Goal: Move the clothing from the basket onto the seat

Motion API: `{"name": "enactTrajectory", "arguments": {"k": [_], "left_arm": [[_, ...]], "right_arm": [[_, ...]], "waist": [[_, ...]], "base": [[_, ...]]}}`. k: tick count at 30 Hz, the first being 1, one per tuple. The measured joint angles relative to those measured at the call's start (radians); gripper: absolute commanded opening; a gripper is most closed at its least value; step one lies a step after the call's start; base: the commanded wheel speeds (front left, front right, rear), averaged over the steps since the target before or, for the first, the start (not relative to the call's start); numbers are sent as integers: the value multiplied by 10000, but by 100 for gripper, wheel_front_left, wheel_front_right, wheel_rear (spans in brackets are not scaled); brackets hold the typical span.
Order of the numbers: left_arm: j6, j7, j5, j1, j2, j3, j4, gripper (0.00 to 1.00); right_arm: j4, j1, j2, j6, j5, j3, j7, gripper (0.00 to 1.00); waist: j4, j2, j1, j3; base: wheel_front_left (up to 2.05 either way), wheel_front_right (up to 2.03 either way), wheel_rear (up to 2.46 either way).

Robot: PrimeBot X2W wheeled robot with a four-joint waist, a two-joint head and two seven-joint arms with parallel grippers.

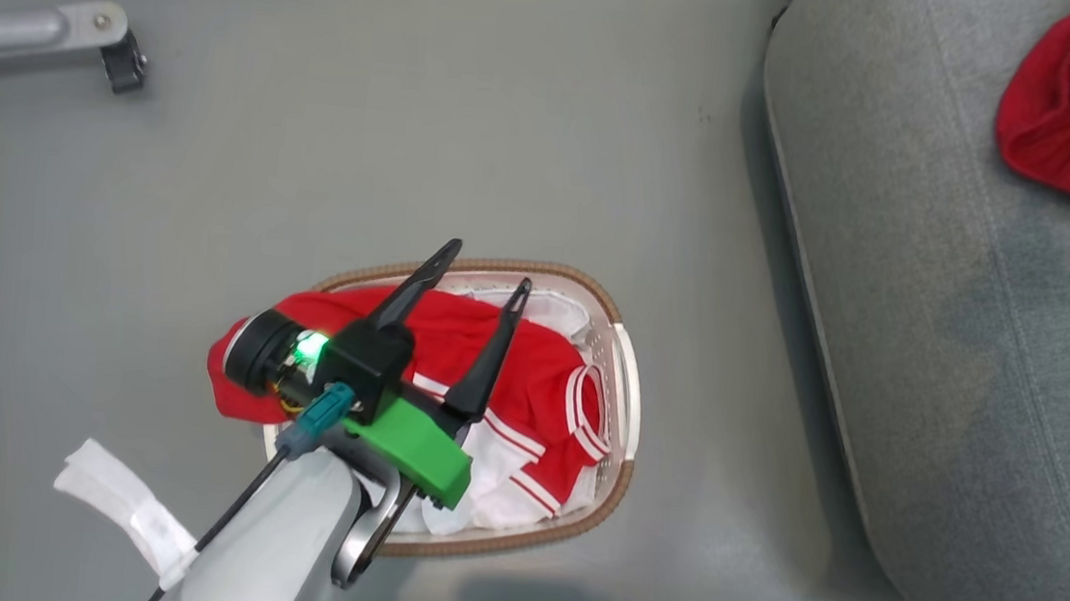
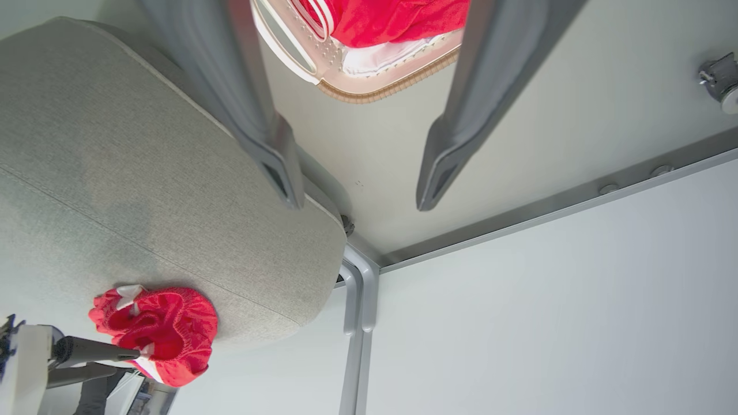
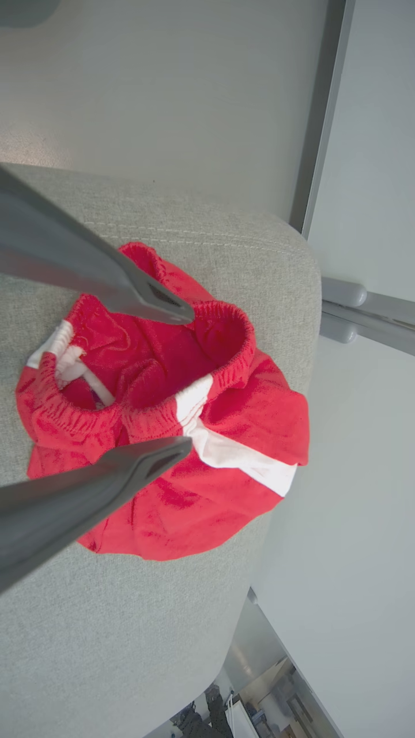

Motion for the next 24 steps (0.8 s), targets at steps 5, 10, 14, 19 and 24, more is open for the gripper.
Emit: {"name": "enactTrajectory", "arguments": {"k": [5,10,14,19,24], "left_arm": [[17,0,-146,576,-117,546,23,100],[109,0,-165,1232,-184,1181,2,100],[282,0,-211,1846,-232,1818,-161,100],[370,0,-155,2616,-303,2475,-328,100],[433,0,-157,3319,-447,3133,-539,100]], "right_arm": [[-140,221,272,0,276,-4,-219,100],[-366,781,648,0,506,0,-477,100],[-767,1406,1149,0,709,10,-663,100],[-1739,2655,1728,0,815,-180,-755,100],[-3344,4226,2324,0,846,-391,-759,100]], "waist": [[73,0,0,-730],[229,0,0,-1479],[378,0,-1,-2005],[608,0,-1,-2632],[863,0,-2,-3118]], "base": [[0,0,0],[0,0,0],[0,0,0],[0,0,0],[0,0,0]]}}
